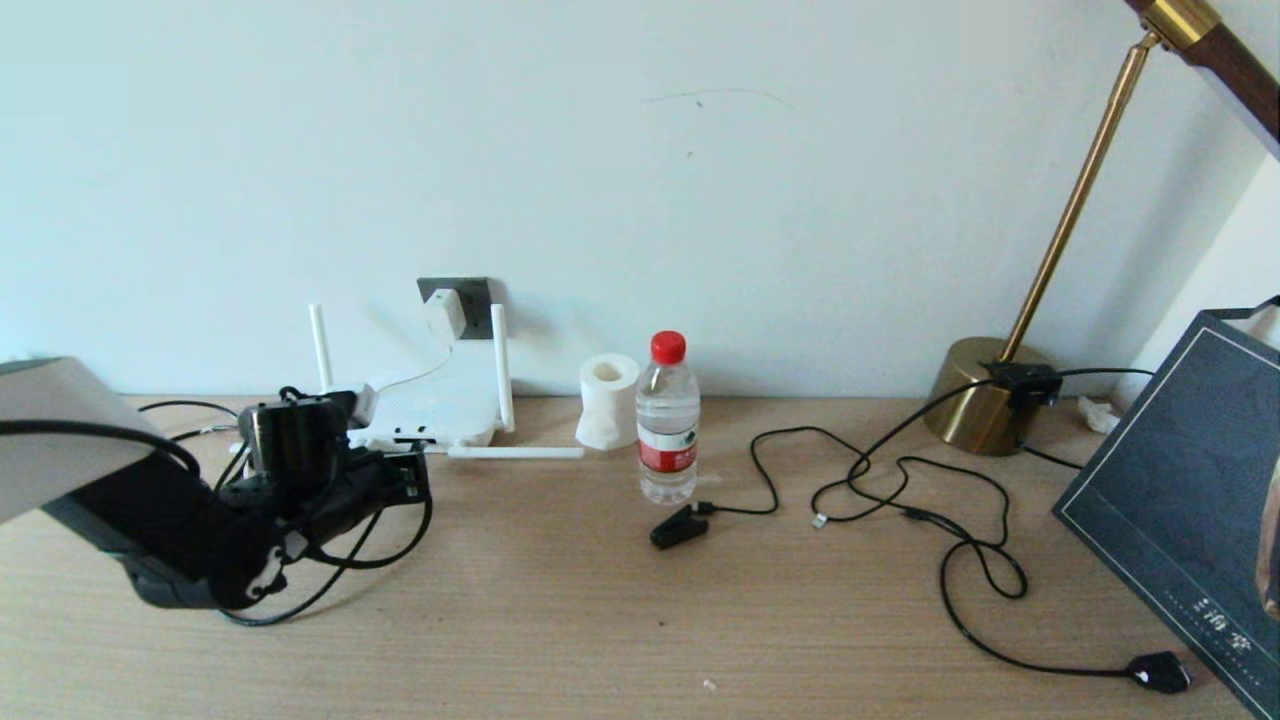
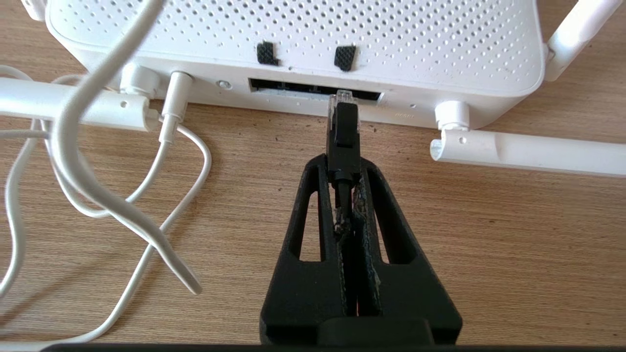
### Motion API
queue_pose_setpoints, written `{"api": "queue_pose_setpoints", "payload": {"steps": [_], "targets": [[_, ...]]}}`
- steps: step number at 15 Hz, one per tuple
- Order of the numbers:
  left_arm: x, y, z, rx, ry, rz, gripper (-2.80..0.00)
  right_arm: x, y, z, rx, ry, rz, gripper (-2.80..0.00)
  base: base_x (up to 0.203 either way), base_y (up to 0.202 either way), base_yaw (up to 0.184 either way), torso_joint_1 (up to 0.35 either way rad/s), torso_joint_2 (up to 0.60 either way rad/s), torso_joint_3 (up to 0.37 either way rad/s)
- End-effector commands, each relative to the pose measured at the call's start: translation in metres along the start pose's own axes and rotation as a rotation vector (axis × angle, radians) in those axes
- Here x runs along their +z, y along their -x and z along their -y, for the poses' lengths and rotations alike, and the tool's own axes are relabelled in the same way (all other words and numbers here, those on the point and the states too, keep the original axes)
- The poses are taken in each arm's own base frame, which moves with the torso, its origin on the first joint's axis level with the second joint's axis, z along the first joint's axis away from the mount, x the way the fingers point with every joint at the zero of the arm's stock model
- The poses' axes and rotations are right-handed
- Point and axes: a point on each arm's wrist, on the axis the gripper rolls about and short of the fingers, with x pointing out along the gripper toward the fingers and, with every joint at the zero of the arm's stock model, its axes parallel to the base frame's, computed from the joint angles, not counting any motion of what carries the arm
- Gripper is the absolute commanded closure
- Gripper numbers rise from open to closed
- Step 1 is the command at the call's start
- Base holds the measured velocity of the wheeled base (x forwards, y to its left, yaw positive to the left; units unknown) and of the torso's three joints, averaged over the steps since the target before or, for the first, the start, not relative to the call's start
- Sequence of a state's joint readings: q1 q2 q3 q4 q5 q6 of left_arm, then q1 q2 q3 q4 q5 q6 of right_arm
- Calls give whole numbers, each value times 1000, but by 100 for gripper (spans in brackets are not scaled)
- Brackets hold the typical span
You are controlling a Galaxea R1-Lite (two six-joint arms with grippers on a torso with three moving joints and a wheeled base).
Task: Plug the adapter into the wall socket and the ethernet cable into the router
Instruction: Align cable and router interface
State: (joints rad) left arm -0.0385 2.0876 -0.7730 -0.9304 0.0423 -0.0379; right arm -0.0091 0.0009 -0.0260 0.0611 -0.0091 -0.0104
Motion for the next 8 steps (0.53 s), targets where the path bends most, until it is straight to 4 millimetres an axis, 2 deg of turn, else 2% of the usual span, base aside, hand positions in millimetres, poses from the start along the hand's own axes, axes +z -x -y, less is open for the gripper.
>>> {"api": "queue_pose_setpoints", "payload": {"steps": [1, 8], "targets": [[3, 2, 0, 0, 1, 14, 0, 0, 0, 0, 0, 0, -2, 0, 0, 0, 0, 0, 0, 0], [4, 2, 0, 2, -5, 16, 0, 0, 0, 0, 0, -2, 1, 0, 0, 0, 0, 0, 0, 0]]}}
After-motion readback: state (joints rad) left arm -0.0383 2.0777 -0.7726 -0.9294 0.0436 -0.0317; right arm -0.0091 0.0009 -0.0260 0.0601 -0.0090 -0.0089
